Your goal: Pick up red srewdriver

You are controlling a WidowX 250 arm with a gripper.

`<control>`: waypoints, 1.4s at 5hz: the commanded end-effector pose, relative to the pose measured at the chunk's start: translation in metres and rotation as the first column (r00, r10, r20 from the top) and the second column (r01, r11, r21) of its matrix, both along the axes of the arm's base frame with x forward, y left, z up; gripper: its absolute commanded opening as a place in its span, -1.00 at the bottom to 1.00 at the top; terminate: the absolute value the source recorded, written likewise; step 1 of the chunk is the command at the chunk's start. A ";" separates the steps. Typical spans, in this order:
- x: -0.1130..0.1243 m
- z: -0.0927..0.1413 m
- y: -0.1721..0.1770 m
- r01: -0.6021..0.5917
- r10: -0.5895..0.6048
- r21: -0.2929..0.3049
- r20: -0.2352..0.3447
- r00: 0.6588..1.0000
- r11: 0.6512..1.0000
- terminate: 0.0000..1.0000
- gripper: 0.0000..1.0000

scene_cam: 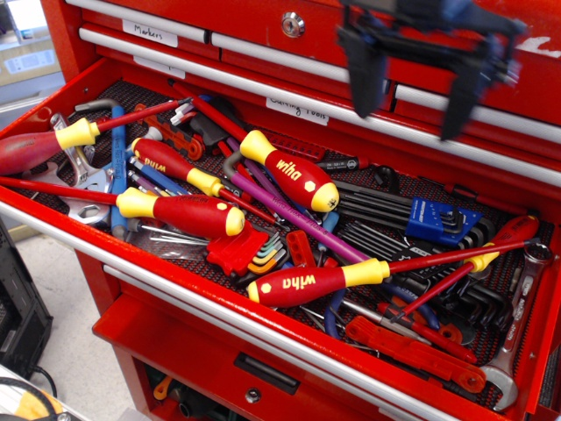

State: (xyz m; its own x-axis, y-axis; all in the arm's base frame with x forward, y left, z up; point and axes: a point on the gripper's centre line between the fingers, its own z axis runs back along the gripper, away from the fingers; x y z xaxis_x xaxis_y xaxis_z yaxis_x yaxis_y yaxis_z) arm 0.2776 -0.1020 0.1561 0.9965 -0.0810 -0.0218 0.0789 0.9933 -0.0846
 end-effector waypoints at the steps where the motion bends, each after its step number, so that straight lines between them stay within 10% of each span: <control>1: -0.025 -0.029 -0.001 0.340 -0.328 -0.104 0.116 0.938 0.935 -1.00 1.00; 3: -0.021 -0.064 -0.001 0.503 -0.492 -0.052 0.144 0.859 0.863 -1.00 1.00; 4: -0.015 -0.085 0.009 0.550 -0.555 0.080 0.165 0.815 0.831 -1.00 1.00; 7: -0.002 -0.130 0.032 0.483 -0.462 -0.024 0.256 0.849 0.875 -1.00 1.00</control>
State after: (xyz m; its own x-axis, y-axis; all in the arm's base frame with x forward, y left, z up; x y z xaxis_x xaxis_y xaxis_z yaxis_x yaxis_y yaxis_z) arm 0.2701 -0.0737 0.0178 0.8319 -0.5090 0.2211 0.5385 0.8366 -0.1003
